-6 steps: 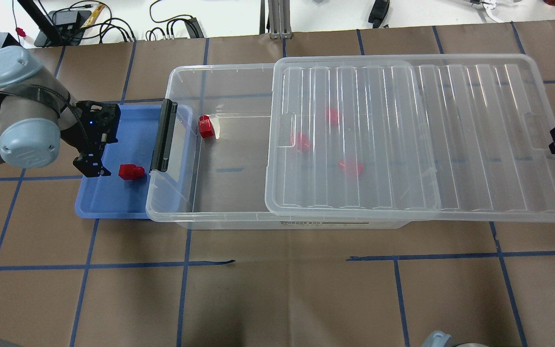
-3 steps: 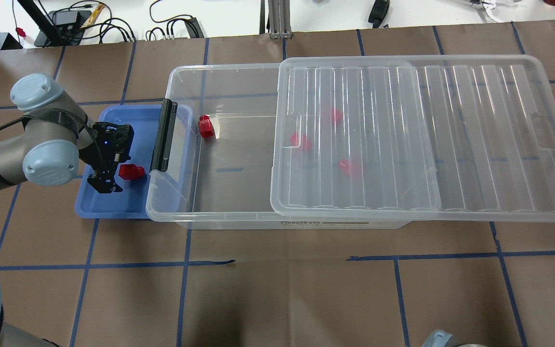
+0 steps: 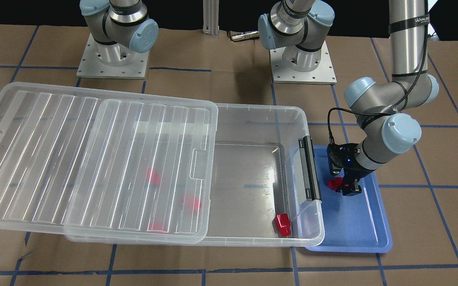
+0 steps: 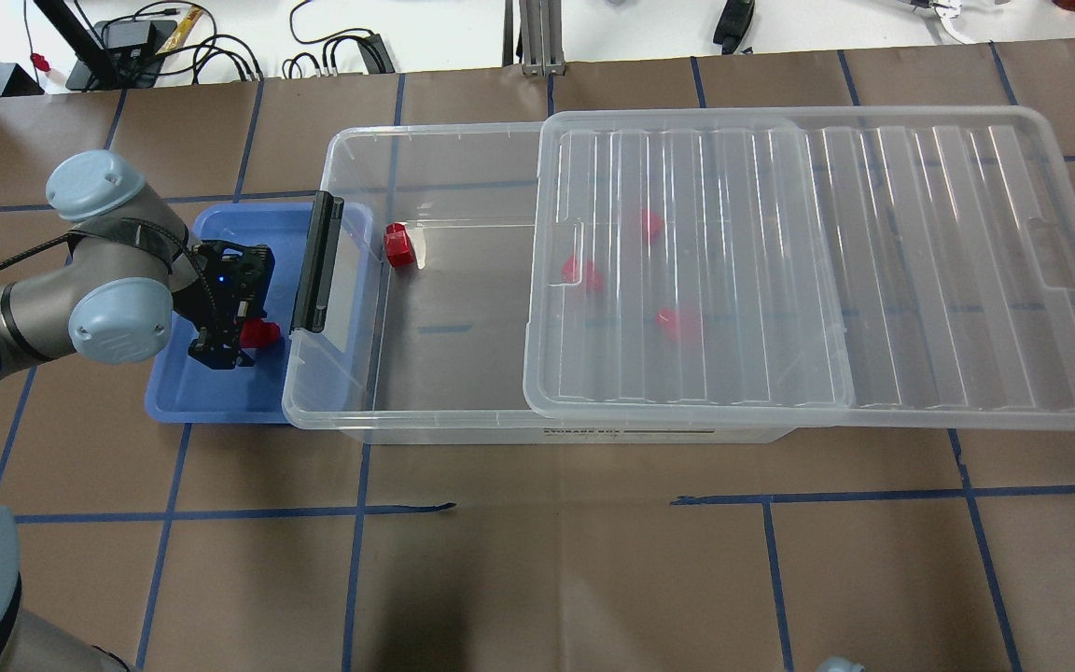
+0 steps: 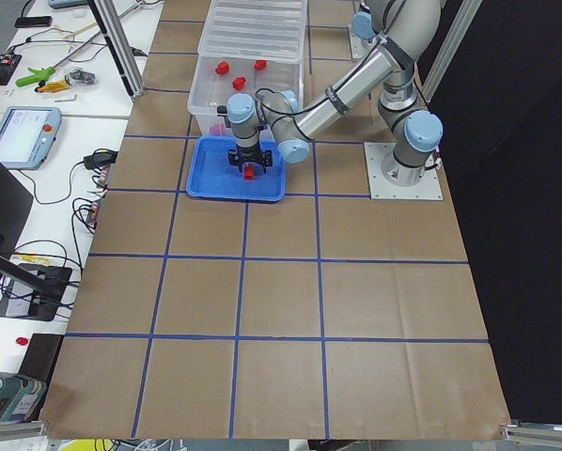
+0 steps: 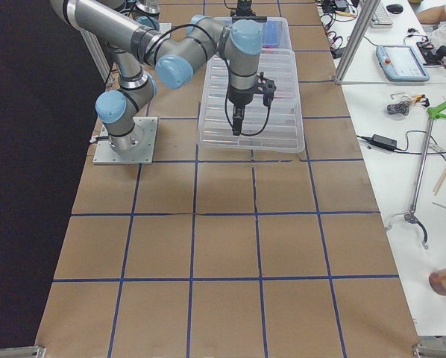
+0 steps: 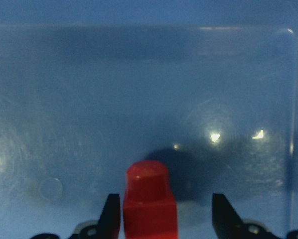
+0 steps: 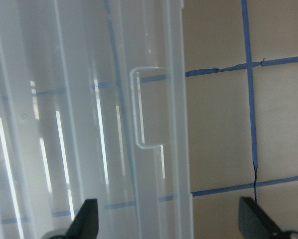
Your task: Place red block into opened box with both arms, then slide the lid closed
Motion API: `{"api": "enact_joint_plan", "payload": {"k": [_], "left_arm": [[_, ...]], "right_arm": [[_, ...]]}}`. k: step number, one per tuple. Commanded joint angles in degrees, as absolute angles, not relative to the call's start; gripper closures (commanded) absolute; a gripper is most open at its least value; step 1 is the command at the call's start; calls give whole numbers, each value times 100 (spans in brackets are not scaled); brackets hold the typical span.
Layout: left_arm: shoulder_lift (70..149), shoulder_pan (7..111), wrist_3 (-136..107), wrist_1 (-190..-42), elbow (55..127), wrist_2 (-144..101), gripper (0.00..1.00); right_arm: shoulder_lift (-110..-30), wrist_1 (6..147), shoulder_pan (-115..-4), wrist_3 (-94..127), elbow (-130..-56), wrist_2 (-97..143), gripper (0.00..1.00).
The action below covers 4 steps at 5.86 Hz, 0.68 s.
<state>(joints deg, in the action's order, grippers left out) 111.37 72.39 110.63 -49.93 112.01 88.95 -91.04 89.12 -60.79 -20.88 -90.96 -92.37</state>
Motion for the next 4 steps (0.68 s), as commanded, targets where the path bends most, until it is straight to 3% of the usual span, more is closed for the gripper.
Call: {"api": "enact_joint_plan", "payload": {"k": [1,4], "left_arm": [[11127,7242,11048,-4983,11171,8912,89],[10462,7400,10943,-5961,10708,8930,97]], "right_arm": [[-9071,8026,-7113,-1024,-8186,-9176,0],[-8957,8033,-8661,409,-8095,-8798,0]]}}
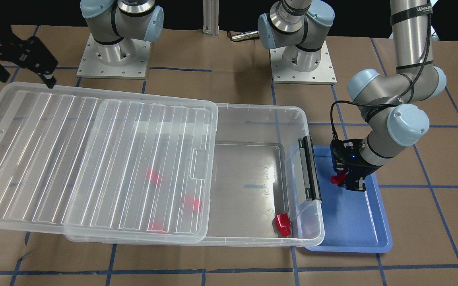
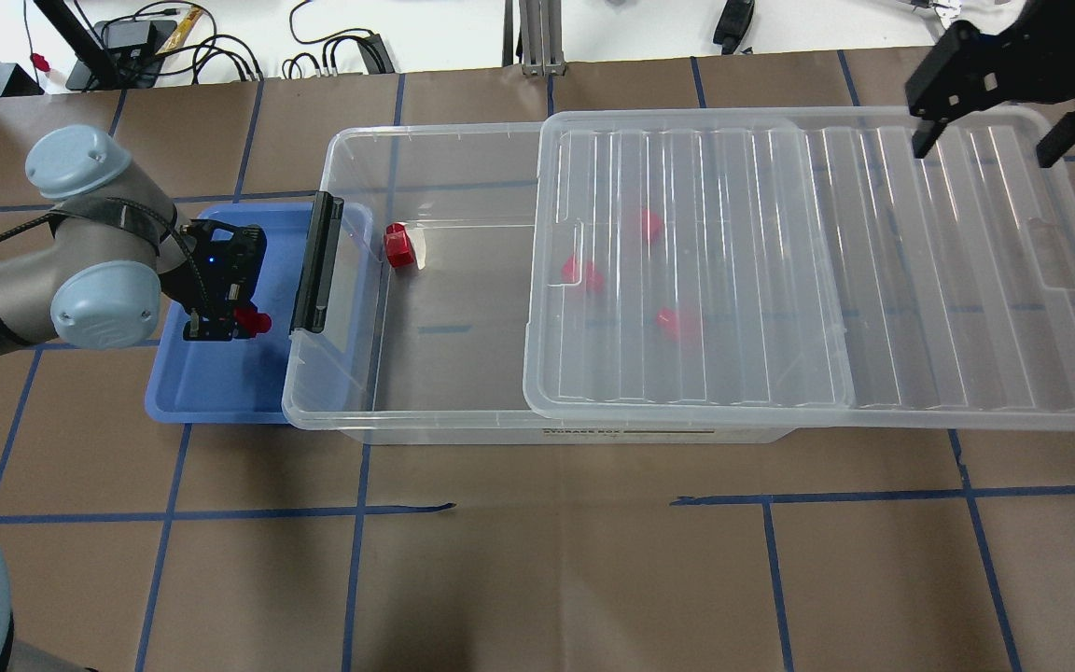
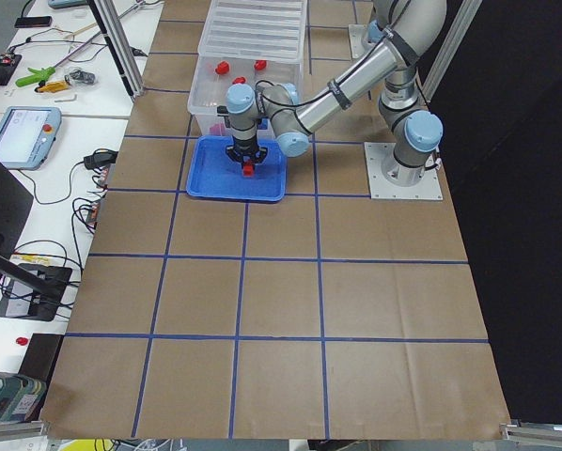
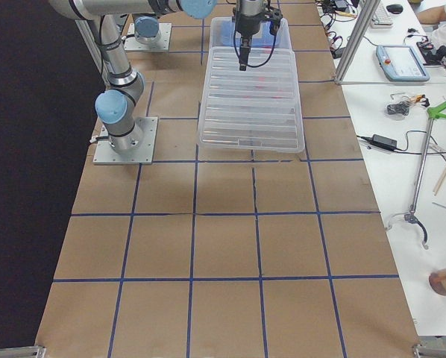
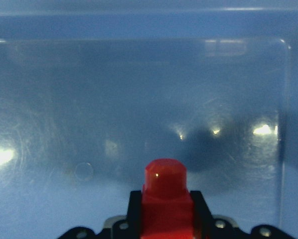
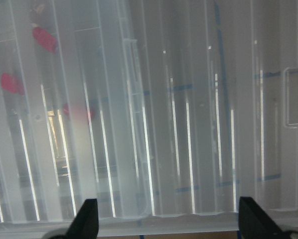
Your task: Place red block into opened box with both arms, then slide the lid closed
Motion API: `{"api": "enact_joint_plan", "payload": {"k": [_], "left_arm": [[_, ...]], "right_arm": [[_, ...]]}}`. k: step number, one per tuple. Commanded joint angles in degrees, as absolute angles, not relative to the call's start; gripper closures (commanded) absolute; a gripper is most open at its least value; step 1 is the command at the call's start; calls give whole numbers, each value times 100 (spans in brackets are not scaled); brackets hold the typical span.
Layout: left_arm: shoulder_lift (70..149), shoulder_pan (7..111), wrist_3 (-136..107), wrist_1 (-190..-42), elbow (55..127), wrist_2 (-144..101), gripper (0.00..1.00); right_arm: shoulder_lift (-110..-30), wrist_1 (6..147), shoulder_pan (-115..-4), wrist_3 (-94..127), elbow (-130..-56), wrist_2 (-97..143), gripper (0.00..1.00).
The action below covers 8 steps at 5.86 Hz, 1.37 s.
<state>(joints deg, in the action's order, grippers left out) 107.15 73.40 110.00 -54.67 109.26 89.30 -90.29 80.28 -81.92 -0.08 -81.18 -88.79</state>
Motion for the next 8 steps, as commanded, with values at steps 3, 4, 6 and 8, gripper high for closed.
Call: {"api": "enact_joint_plan", "payload": {"k": [3,4,6,8], "left_arm": [[10003,7898,10532,-8013,9293,8938,100],[9967,8275,10112,-8016,9255,8921,100],[10002,9119,8523,-7902,9124,8895,100],[10186,9596,8130,-7448,9235,8877,100]], "right_arm": [[-8895,8051,-9008,721,-8104,-8807,0],[-8877,8086,-9313,764,-8104,-8859,0],[-8816,8165,-9378,765,-8112,-8886,0],[-8763,8191,-9334,668,-8112,-8886,0]]}}
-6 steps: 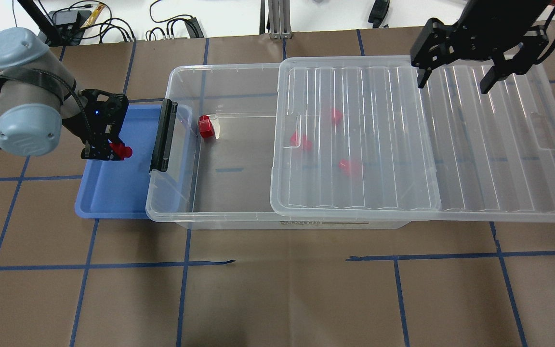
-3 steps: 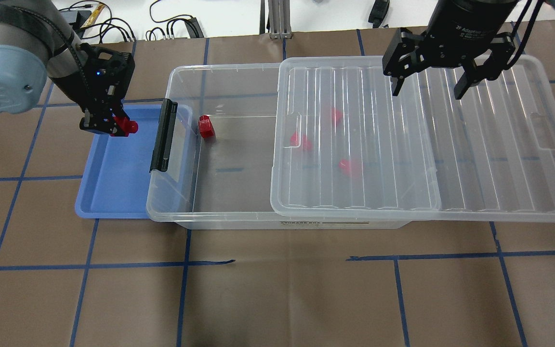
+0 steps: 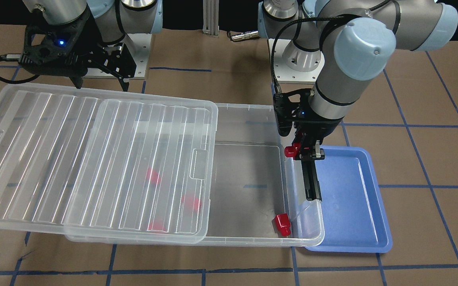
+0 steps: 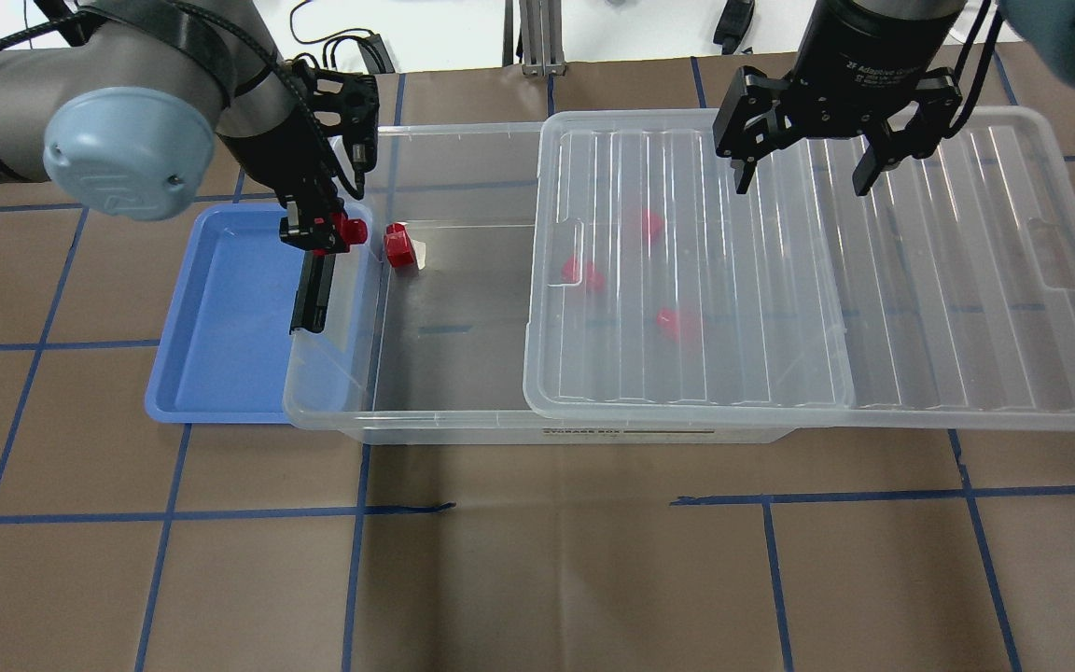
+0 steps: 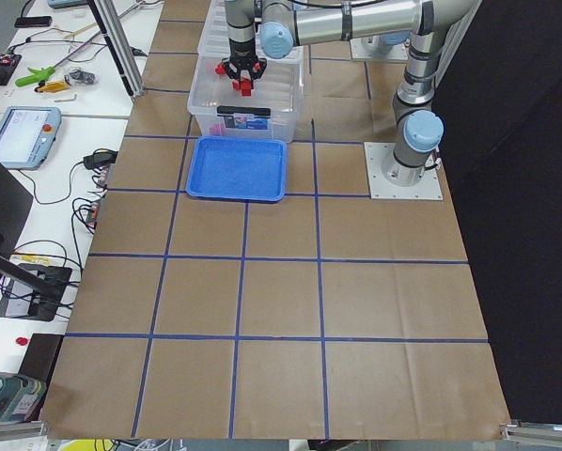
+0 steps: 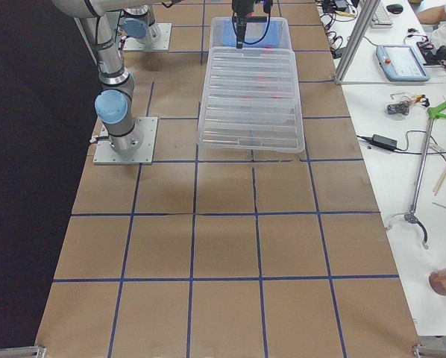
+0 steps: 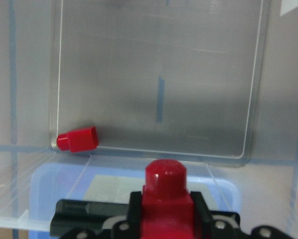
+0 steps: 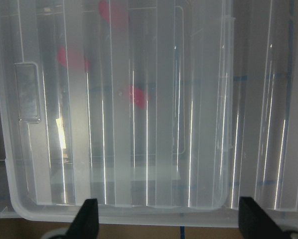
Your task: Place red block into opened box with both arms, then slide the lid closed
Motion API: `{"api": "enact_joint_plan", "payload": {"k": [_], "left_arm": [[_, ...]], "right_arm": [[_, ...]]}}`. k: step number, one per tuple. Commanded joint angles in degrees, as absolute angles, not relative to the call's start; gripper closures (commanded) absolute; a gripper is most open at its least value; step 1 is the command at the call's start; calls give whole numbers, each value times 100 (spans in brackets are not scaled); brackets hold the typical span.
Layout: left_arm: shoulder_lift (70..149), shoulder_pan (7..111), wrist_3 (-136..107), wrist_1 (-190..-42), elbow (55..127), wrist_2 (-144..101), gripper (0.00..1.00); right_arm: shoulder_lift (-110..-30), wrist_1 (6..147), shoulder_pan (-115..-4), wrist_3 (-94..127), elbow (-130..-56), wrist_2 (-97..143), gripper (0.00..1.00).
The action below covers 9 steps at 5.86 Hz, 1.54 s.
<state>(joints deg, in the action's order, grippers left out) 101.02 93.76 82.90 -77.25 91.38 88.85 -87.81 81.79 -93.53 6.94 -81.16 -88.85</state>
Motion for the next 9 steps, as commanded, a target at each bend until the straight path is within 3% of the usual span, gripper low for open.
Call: {"api": "enact_joint_plan", "payload": {"k": [1,5,7,8,9], "left_arm": [[10343,9737,8017,-7175,9437,8877,100],[11090,9791,8016,-4909,10887,8642,99],[11259,9791,8051,-4650,10969,8648,97],[11267,9791,8051,-4667,10986,8657,46],[11276,9791,8042,-4719,10960,8675,12]], "right_arm": [[-8754,8200,-9299,677,-8121,-8886,0],[-8763,8262,-9299,686,-8130,-8912,0],[-8763,8262,-9299,694,-8130,-8912,0],[-8763,8262,-9299,686,-8139,-8990,0],[-8763,8262,-9299,694,-8139,-8991,0]]}}
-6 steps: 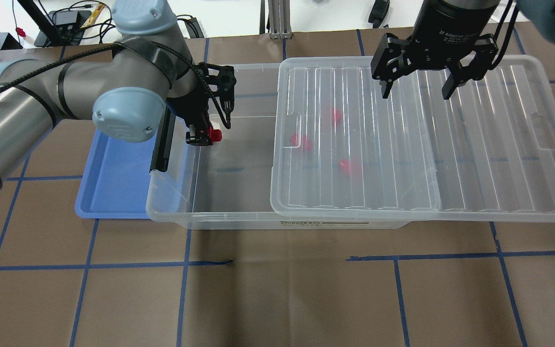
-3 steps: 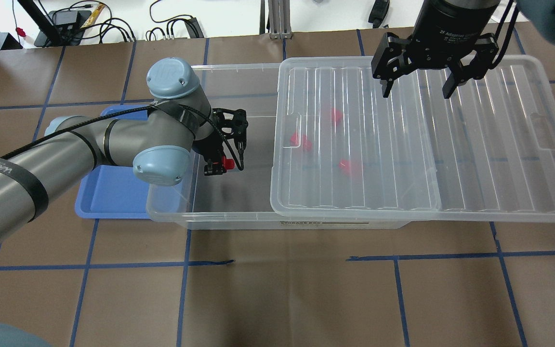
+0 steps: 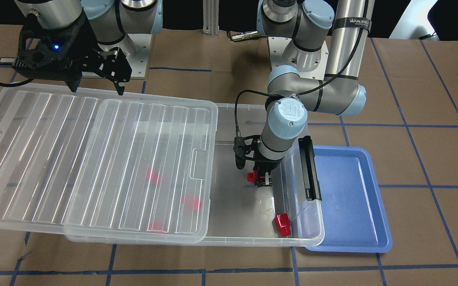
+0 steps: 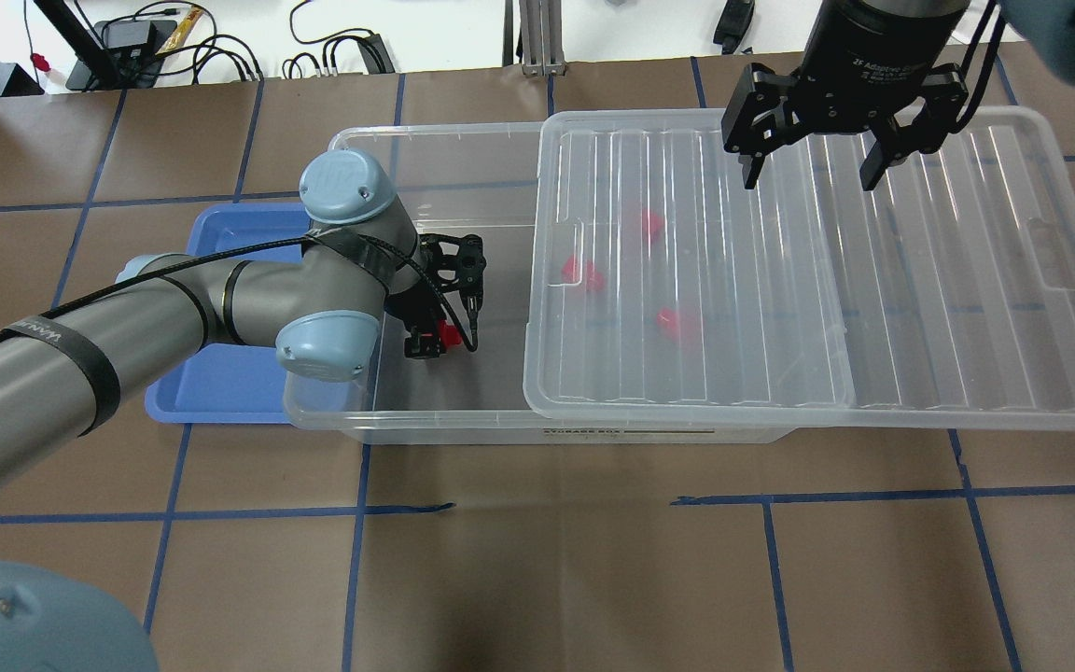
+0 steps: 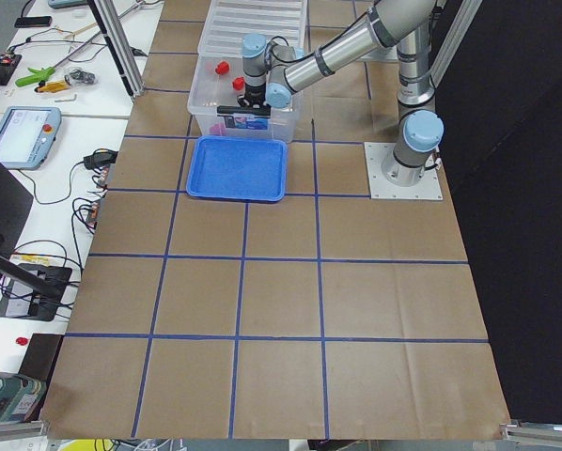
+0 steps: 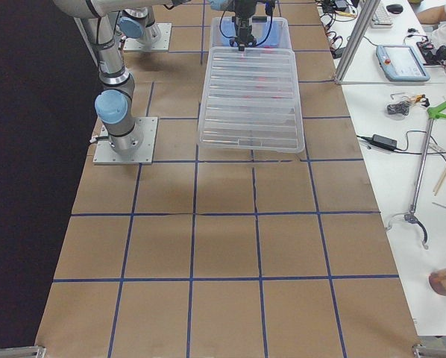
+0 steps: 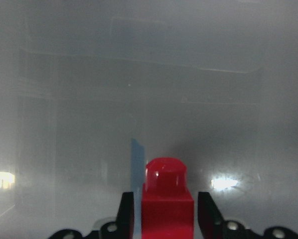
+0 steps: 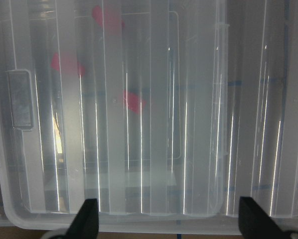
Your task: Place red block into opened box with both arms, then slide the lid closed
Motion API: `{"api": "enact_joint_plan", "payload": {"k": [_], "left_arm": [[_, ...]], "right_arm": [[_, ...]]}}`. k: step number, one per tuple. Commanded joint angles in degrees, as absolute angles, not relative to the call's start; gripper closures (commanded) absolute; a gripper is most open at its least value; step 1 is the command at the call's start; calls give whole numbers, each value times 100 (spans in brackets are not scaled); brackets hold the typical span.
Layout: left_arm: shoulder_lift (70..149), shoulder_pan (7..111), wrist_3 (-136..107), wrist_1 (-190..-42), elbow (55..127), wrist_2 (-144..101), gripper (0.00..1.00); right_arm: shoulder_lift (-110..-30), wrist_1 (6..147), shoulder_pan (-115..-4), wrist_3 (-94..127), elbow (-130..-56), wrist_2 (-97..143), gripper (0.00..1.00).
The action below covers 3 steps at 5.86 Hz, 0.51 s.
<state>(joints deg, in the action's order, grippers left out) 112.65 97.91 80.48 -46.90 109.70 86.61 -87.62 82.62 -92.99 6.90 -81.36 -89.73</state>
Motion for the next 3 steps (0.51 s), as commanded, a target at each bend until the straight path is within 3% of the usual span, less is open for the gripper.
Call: {"api": "enact_joint_plan", "payload": {"k": [1,3], "left_arm": [[11155,9782,8033,-4876,10873,8701,11],[10515,9765,8042,-6756,10086,8710,14]], "right_arm": [[-8763,8262,-9299,694,-8147,-8991,0],[-8754,8262,-9290,694,-8156,-9000,0]]}}
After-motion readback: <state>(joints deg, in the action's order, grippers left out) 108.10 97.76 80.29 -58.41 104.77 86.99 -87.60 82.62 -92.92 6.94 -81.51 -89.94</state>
